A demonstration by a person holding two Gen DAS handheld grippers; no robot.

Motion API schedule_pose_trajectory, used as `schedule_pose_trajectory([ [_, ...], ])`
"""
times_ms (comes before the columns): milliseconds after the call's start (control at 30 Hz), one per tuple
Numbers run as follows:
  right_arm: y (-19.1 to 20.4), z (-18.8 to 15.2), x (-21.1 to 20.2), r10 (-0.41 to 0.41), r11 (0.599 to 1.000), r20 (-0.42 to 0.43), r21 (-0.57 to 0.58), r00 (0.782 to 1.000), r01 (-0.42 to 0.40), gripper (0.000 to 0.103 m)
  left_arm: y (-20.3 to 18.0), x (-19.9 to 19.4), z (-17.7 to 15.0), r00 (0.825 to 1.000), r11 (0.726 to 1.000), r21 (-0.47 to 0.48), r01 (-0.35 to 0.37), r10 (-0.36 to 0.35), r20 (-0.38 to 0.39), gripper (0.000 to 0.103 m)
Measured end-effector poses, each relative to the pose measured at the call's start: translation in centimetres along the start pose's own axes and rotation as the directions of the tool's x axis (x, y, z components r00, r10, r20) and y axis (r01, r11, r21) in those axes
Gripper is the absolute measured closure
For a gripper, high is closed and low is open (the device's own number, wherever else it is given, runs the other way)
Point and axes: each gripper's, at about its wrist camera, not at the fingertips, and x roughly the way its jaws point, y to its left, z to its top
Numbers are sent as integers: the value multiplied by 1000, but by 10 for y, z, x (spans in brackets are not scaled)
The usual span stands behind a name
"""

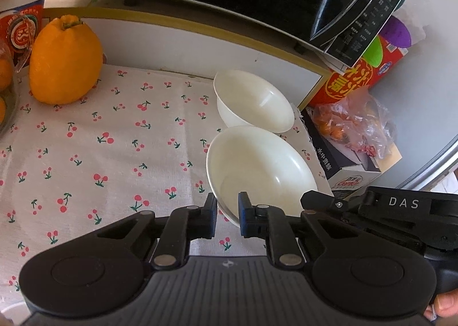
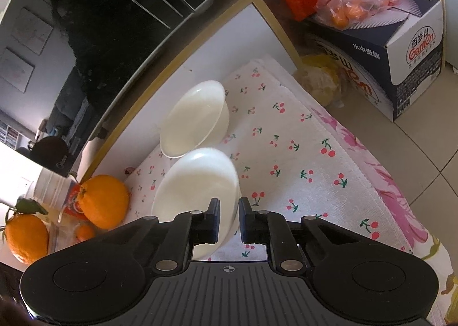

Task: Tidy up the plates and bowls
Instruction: 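Close both grippers on the rim of the larger white bowl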

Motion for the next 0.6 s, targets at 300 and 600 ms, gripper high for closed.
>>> schedule_pose_trajectory([
  [300,5,-2,-9,8,1000,4,-11,1000,-8,89,-2,-12,-2,1000,1000,6,1,-2,16,89],
  [600,14,-7,-23,29,999,13,-27,999,-28,89,-4,-30,-4,999,1000,11,4,-4,38,89],
])
